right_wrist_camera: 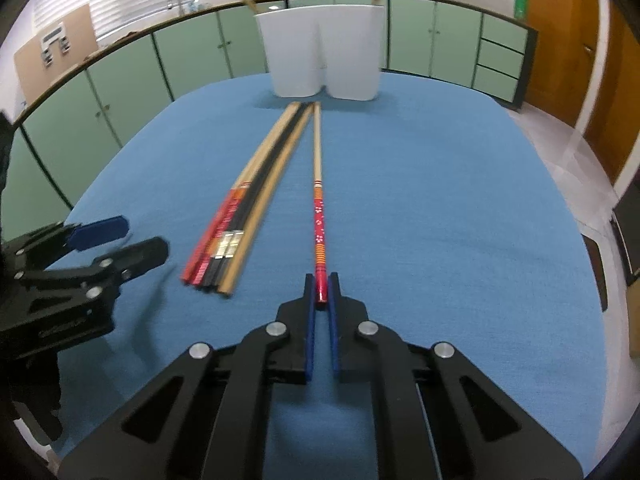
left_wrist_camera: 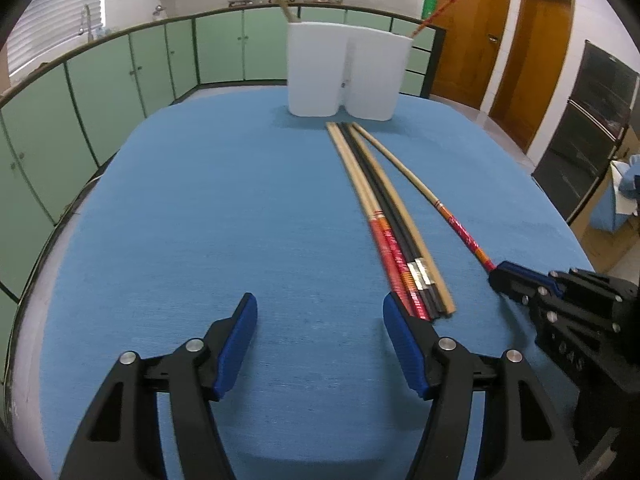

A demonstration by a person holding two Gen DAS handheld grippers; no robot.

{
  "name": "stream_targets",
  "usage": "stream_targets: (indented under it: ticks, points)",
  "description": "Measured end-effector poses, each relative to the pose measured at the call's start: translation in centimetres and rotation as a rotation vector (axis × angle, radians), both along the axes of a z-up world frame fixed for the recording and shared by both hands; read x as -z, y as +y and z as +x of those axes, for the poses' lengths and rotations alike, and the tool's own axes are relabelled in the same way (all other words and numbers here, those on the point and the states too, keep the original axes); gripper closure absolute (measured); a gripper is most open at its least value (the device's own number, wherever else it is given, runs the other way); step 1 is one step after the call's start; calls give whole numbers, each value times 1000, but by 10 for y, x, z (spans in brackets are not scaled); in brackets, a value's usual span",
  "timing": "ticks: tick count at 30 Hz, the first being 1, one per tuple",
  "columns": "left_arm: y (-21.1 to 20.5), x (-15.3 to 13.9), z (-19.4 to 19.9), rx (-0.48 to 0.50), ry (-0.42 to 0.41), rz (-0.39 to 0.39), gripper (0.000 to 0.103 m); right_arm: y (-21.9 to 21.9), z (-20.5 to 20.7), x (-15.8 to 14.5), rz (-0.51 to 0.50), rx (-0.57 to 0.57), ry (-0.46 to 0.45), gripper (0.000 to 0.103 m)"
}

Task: Organize utensils
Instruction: 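Grasp another red-patterned chopstick with the right tool, then grasp a red chopstick from the bundle with the left tool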

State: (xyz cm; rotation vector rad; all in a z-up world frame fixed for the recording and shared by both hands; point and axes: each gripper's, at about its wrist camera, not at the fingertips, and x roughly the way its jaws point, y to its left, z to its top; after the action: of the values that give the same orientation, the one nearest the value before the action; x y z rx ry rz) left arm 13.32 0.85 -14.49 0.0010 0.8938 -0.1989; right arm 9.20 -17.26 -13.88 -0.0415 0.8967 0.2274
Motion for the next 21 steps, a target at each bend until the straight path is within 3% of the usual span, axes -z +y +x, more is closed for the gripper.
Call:
stream_targets:
  ticks: [10, 14, 21]
  points:
    - [-20, 7, 0, 49, 5, 38, 36, -11, 4, 4, 21, 16, 5, 98]
    - [-19, 8, 1, 13, 2, 101, 35, -12, 4, 4, 26, 16, 6, 98]
    - [-6, 6, 3, -21, 0, 88, 35, -10, 4, 4, 18, 8, 2, 95]
